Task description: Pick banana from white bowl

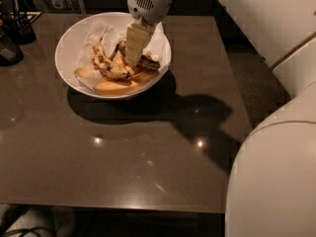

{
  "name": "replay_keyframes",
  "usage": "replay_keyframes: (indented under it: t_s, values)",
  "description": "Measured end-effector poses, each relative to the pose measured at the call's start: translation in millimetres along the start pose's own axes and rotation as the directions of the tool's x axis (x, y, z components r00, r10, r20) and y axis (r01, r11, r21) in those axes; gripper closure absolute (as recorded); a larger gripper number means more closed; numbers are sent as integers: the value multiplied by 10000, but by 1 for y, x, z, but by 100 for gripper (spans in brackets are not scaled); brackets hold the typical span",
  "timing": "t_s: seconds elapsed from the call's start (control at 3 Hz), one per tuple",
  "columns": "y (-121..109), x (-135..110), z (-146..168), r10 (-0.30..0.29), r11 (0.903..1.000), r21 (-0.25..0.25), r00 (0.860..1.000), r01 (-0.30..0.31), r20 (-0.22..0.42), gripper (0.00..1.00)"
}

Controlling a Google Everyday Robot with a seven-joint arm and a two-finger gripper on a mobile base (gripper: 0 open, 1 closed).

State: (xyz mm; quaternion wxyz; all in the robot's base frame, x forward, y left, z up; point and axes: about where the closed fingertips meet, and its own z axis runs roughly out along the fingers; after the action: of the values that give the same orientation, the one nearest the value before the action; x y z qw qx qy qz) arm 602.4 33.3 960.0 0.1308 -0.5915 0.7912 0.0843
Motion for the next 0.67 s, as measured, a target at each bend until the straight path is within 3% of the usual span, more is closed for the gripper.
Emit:
replay_keyframes:
  t_s: [0.67]
  values:
    - [-1, -6, 8, -188, 9998, -121, 9998, 187, -80, 44]
